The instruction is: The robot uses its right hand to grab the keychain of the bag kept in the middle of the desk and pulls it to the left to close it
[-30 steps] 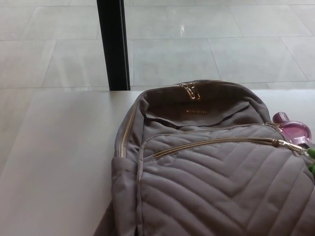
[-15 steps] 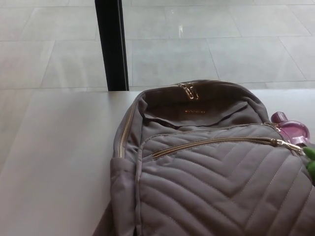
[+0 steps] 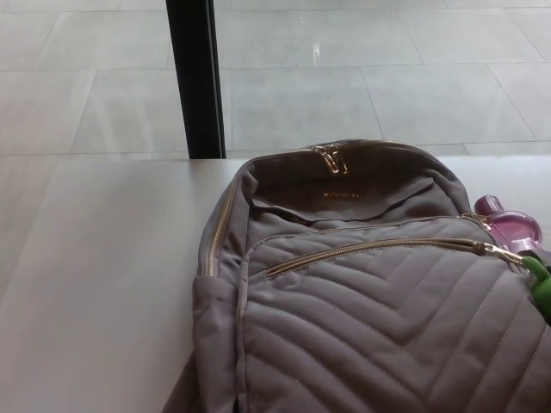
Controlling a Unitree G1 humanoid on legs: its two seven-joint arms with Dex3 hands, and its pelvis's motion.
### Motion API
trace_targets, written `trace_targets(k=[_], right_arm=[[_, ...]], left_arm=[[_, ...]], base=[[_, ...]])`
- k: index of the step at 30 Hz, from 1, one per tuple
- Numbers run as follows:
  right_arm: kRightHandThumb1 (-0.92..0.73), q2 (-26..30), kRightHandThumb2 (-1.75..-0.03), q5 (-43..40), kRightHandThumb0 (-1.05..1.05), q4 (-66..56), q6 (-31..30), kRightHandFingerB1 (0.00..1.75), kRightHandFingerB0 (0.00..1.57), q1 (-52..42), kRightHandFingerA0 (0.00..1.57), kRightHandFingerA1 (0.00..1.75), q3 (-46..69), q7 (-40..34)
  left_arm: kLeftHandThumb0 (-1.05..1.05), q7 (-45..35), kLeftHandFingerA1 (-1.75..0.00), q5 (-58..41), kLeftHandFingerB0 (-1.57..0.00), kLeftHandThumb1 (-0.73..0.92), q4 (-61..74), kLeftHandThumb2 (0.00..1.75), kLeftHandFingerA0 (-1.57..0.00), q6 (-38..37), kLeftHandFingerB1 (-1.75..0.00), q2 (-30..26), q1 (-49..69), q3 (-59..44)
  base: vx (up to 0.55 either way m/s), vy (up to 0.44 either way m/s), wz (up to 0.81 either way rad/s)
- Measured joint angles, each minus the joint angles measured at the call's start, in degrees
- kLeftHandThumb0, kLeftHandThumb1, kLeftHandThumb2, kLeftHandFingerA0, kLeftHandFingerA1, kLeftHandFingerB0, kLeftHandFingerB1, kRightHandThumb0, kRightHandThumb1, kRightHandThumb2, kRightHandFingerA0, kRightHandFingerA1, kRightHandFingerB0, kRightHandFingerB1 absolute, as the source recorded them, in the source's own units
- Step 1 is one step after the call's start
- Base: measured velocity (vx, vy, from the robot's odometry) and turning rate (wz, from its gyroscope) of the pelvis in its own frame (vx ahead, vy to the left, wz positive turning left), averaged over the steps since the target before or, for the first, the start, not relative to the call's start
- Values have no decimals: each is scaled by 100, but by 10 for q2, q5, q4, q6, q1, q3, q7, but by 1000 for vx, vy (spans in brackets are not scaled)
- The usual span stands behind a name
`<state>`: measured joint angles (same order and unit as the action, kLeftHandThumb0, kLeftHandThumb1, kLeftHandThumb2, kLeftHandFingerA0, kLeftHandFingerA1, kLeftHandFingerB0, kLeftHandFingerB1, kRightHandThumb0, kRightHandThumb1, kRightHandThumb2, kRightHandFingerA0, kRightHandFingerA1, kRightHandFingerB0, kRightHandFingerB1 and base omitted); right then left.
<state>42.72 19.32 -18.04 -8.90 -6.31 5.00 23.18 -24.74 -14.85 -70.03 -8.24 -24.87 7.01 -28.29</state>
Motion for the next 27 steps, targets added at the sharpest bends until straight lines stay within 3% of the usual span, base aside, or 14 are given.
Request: trace_targets(k=[10,11,12,13,14,15,20,21,22,23,24,25,26,27], right_arm=[[-49,-27,-80,7,-63,-24,-1,7,0,-1,81,114,15,-13],[-57,-33,-58,7,-55,-27,-1,14,0,-2,76,124,19,-15],[-49,-37,-81,7,-59,-29,-2,15,0,-3,82,115,21,-16],[-49,-43,-81,7,-58,-31,-2,19,0,-4,82,116,24,-18],[-49,-47,-81,6,-56,-31,-1,22,1,-4,83,115,26,-20],[-59,-50,-58,6,-51,-32,-1,26,4,-5,79,127,28,-21],[-61,-59,-59,6,-43,-34,2,32,21,-5,84,136,32,-23],[-52,-61,-76,5,-49,-35,2,42,20,-5,92,124,32,-23],[-63,-63,-59,5,-38,-36,2,33,27,-5,89,123,32,-23],[-61,-64,-60,5,-34,-36,2,34,29,-4,86,137,32,-23],[-61,-64,-60,7,-34,-35,2,34,29,-4,86,137,31,-24],[-61,-64,-59,9,-34,-35,1,34,31,-4,87,136,30,-24],[-61,-64,-59,11,-34,-34,1,34,31,-4,87,136,29,-25],[-60,-64,-60,12,-35,-31,1,34,32,-3,86,140,28,-25]], left_arm=[[-105,2,-115,-1,-55,92,0,90,-70,0,-100,1,-1,-2],[-105,3,-115,-1,-56,92,0,90,-68,0,-100,1,-1,-2],[-105,3,-113,-1,-56,92,0,91,-71,0,-98,1,-1,-2],[-102,3,-106,-1,-54,75,-1,132,-70,0,-92,1,-1,-2],[-105,3,-114,-1,-55,92,-1,91,-71,0,-98,1,-1,-2],[-105,3,-117,-1,-53,92,0,90,-67,0,-101,1,-1,-3],[-105,4,-116,-2,-55,92,1,89,-70,0,-101,1,-1,-3],[-102,4,-106,-2,-55,74,1,132,-70,0,-92,2,-2,-3],[-105,4,-115,-2,-54,92,0,89,-68,0,-101,2,-3,-3],[-102,4,-106,-2,-55,75,0,132,-69,0,-92,2,-4,-3],[-102,4,-106,-2,-55,75,0,132,-69,0,-92,2,-5,-3],[-105,4,-116,-2,-52,92,1,89,-64,0,-101,2,-5,-3],[-105,5,-116,-2,-52,92,1,89,-64,0,-101,2,-6,-3],[-105,5,-107,-2,-62,75,1,128,-67,0,-97,2,-6,-3]], base=[[0,0,0],[0,0,0],[0,0,0],[0,0,0],[0,0,0],[0,0,0],[0,0,0],[0,0,0],[0,0,0],[0,0,0],[0,0,0],[0,0,0],[0,0,0],[0,0,0]])
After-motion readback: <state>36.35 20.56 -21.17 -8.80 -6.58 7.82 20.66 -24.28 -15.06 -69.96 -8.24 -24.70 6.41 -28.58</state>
